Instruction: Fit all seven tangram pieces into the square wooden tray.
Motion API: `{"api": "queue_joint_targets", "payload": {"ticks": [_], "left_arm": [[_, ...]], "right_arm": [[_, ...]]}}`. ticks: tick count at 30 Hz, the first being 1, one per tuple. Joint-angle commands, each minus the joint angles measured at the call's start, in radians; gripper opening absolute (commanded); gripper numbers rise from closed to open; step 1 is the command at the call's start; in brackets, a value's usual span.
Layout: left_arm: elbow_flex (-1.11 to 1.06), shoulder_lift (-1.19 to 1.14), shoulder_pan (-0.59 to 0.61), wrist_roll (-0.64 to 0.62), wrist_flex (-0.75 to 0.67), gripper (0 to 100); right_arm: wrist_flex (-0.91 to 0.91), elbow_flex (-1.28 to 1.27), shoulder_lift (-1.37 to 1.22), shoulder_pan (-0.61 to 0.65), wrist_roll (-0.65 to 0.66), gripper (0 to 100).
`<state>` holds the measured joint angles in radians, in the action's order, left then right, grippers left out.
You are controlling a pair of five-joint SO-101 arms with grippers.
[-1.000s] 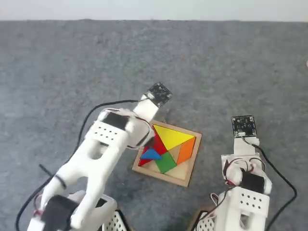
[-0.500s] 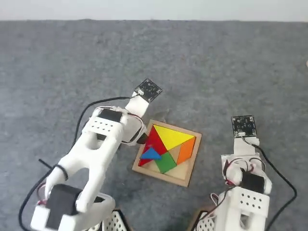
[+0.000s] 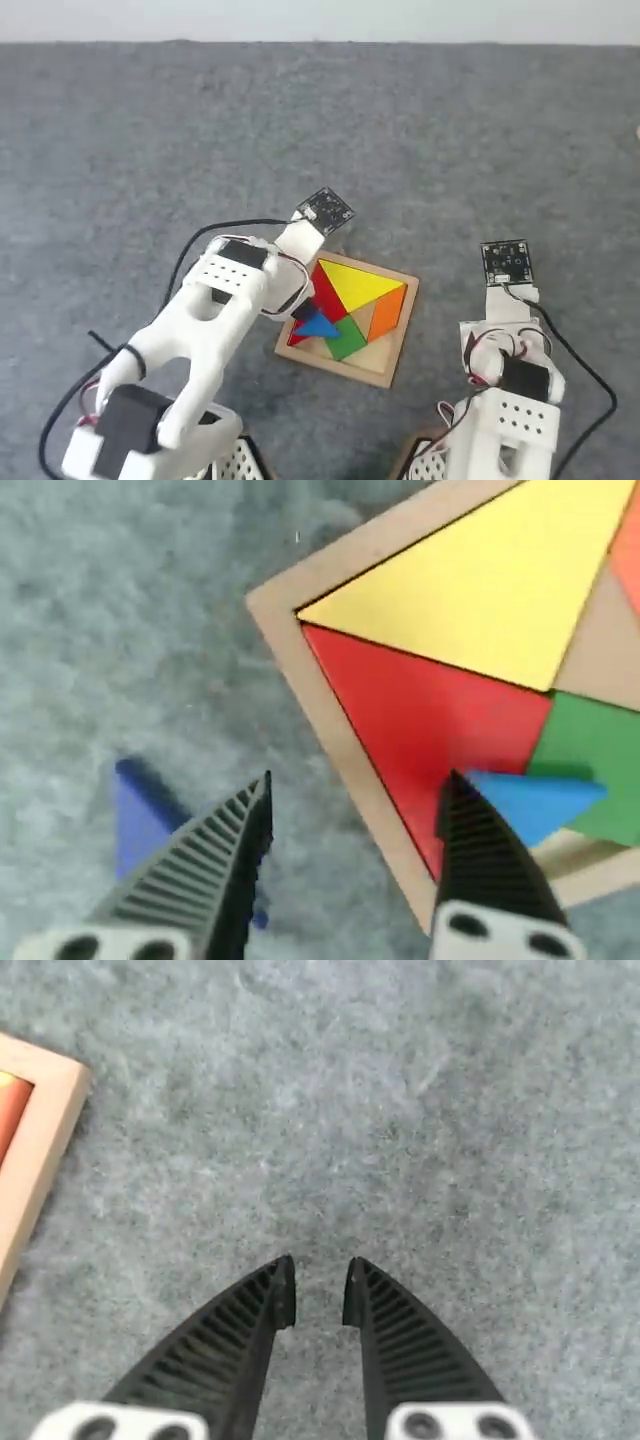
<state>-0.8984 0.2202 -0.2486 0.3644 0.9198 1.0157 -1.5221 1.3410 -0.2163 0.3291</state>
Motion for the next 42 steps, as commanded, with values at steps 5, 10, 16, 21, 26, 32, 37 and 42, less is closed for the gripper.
{"api": "queue_joint_targets", "payload": {"ticks": [5,10,16,21,26,32,37,42], "left_arm": [[-0.025,0.006,-0.008,0.041,0.054,25],[-0.019,0.008,-0.008,0.040,0.060,25],[0.065,0.008,-0.014,-0.006,0.060,25],[0.113,0.008,-0.048,-0.026,0.043,25],[0.096,0.006,-0.055,-0.035,0.037,25],[0.012,0.008,-0.055,-0.008,0.035,25],[-0.008,0.008,-0.055,-0.008,0.035,25],[-0.005,0.043,-0.054,-0.014,0.037,25]], "right_arm": [[-0.022,0.005,0.021,-0.005,0.002,9.4],[-0.022,0.005,0.021,-0.005,0.002,9.4],[-0.036,0.003,0.018,-0.005,0.002,9.4],[-0.054,-0.014,0.021,-0.005,0.003,9.5],[-0.056,-0.014,0.021,-0.005,0.003,9.5],[-0.056,-0.014,0.021,-0.005,0.003,9.5],[-0.056,-0.014,0.021,-0.005,0.003,9.5],[-0.056,-0.014,0.021,-0.005,0.003,9.5]]}}
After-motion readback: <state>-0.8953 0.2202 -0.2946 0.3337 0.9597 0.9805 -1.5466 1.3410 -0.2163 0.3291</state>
